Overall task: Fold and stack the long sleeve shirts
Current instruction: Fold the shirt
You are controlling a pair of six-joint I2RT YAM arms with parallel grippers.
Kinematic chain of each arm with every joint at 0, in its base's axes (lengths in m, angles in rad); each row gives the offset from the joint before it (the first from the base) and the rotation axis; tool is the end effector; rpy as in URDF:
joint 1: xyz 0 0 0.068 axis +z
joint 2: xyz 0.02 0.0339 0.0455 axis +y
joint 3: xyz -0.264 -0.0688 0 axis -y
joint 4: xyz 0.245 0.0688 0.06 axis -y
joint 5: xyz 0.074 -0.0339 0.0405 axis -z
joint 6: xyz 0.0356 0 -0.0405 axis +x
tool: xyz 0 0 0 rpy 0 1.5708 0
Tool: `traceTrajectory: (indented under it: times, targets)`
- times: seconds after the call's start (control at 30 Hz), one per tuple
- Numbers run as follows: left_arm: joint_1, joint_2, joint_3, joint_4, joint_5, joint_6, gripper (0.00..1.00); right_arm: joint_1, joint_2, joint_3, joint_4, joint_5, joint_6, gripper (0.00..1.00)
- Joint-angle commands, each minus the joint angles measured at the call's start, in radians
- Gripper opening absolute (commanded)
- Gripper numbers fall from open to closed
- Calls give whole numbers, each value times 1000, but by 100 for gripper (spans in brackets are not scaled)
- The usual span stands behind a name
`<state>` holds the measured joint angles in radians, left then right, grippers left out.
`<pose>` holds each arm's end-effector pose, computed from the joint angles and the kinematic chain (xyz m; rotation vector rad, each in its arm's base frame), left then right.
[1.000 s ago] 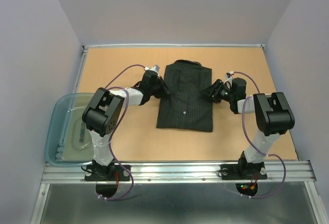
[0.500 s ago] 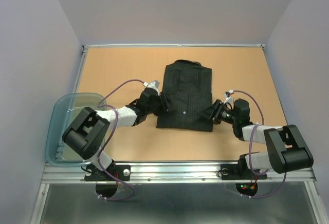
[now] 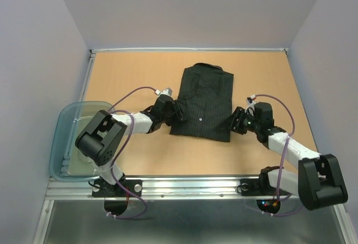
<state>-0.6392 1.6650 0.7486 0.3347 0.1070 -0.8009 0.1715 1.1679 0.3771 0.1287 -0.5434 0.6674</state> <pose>0.2650 -0.2017 0.1584 -0.1198 2.3020 -0.9121 0.2076 0.0546 0.1602 0.2624 2.3181 1.0480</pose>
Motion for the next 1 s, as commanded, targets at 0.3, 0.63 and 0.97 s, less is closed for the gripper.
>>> traceTrajectory:
  times: [0.3, 0.63, 0.97]
  targets:
    - [9, -47, 27, -175, -167, 129, 68, 279, 111, 276, -365, 511, -284, 46]
    - [107, 85, 219, -223, -182, 284, 75, 496, 259, 308, -394, 418, -204, 44]
    - [233, 96, 506, -307, -185, 344, 75, 806, 512, 656, -365, 463, -49, 48]
